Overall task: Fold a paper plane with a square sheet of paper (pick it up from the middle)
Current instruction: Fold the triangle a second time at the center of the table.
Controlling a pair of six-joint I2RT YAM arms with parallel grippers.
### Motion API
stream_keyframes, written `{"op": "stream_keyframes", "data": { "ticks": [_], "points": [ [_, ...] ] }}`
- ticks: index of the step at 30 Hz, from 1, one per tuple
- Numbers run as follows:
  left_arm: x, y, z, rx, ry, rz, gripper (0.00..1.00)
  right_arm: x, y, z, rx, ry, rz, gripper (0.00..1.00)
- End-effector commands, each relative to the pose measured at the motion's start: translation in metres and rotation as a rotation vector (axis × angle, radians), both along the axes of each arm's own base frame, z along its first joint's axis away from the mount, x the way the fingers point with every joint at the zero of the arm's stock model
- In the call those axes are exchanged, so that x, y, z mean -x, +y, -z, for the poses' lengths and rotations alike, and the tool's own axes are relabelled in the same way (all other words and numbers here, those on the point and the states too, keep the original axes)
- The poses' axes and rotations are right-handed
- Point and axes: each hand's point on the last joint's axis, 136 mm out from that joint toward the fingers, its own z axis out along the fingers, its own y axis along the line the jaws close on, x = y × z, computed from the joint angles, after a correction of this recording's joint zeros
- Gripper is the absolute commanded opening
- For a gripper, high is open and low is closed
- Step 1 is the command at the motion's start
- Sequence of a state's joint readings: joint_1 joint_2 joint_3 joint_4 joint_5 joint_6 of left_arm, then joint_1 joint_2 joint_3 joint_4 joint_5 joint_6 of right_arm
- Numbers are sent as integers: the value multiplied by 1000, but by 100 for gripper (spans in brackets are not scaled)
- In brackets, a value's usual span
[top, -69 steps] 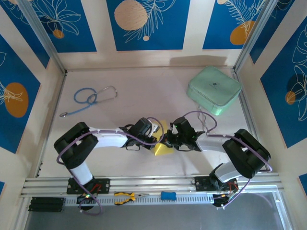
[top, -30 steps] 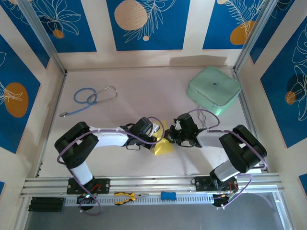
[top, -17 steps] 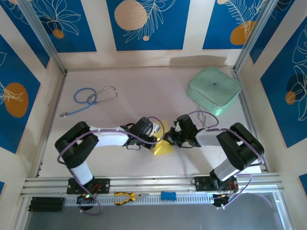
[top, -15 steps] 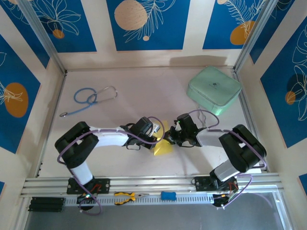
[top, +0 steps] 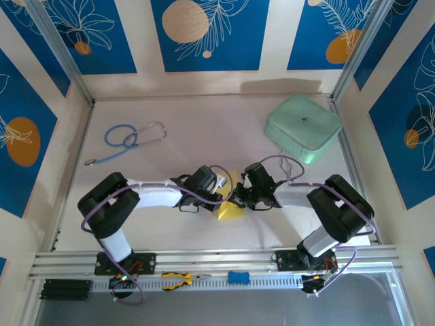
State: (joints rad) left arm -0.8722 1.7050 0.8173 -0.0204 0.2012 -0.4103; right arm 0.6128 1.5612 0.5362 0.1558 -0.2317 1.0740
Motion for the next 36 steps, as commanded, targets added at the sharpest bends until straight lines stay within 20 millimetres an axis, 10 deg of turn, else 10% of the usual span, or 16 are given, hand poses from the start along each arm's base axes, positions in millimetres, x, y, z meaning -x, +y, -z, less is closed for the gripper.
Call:
{"op": "stream_keyframes", "data": {
  "ticks": [1,24,31,36],
  "points": [
    [4,13,15,-67,44,4,0,4,-14,17,41,36,30,0],
    [5,13,20,-80,55,11,0,-35,-59,0,70,-33,212,0],
    [4,13,18,-77,52,9,0,-33,-30,-37,-37,-156,85,0],
    [4,12,17,-73,50,10,0,-21,-9,-25,-46,-88,-9,0]
  ]
}}
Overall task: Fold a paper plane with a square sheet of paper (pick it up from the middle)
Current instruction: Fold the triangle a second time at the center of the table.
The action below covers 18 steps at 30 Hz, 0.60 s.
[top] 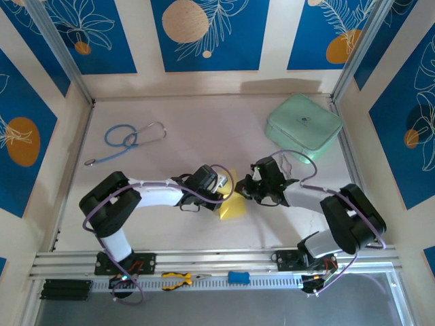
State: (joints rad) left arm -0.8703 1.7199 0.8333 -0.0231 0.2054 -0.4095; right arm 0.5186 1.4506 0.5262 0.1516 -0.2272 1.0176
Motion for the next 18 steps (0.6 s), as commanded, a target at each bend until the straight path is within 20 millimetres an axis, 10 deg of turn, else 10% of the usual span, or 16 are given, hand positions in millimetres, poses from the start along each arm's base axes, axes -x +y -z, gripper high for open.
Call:
{"op": "stream_keyframes", "data": {
  "ticks": [1,18],
  "points": [
    [7,15,18,-75,48,9,0,8,9,13,7,59,-56,0],
    [-5,17,-4,-70,27,-28,11,31,-13,60,97,211,27,0]
  ]
}}
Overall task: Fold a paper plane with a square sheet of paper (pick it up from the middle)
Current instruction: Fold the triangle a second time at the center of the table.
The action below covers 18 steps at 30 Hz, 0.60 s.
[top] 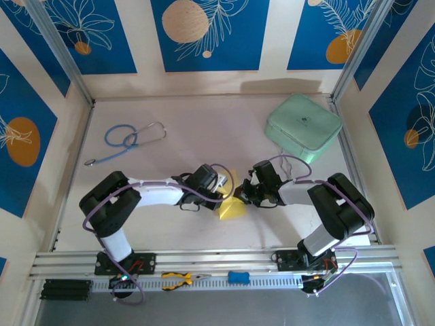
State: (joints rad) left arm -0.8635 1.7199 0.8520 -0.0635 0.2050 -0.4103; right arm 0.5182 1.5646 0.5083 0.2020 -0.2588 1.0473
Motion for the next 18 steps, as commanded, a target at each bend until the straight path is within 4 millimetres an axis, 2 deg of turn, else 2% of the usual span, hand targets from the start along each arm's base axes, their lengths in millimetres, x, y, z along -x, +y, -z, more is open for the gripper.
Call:
{"op": "stream_keyframes", "data": {
  "ticks": [1,5,10,12,18],
  "points": [
    [-7,15,-9,-53,2,-31,16,22,-13,30,96,112,30,0],
    [-14,23,-28,-54,-28,-81,29,21,-10,31,109,112,58,0],
    [-17,34,-48,-38,-44,-137,33,19,-9,32,136,110,85,0],
    [-12,29,-59,10,-40,-121,31,19,-9,33,143,112,94,0],
    [9,-7,-86,231,50,2,11,17,-9,33,147,109,109,0]
  ]
}}
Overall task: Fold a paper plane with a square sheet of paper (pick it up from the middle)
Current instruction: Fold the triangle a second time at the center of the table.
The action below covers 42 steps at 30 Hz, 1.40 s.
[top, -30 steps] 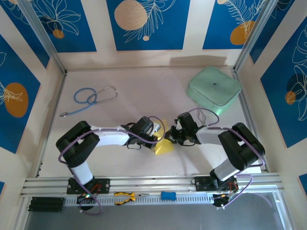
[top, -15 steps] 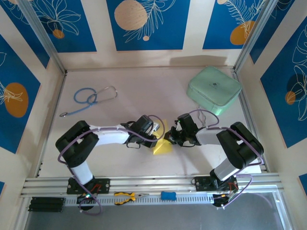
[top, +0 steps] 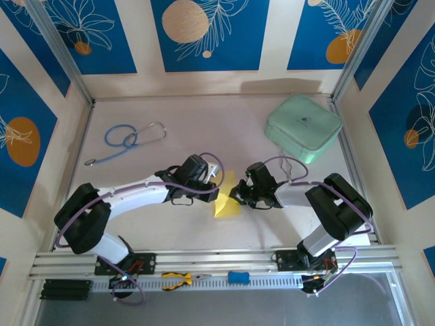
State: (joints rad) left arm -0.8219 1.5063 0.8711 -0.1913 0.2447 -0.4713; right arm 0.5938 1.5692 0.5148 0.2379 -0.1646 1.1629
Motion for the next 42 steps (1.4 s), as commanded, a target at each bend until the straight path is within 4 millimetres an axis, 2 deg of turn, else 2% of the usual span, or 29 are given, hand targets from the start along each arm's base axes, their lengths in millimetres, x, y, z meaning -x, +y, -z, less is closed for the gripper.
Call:
{"op": "stream_keyframes", "data": {
  "ticks": [1,3,10,17,23,31,42],
  "points": [
    [16,-23,-18,151,72,92,10,18,-21,32,124,106,46,0],
    [22,-29,-17,177,103,117,8,18,-21,32,123,104,44,0],
    [29,-38,6,158,195,142,7,18,-17,31,118,104,24,0],
    [30,-40,24,135,234,136,7,19,-14,30,110,103,9,0],
    [32,-38,38,108,257,136,6,20,-13,32,111,107,4,0],
    [38,-24,62,40,284,117,6,22,-14,35,119,117,-3,0],
    [47,-13,74,18,296,115,6,26,-18,38,137,128,-3,0]
  ]
}}
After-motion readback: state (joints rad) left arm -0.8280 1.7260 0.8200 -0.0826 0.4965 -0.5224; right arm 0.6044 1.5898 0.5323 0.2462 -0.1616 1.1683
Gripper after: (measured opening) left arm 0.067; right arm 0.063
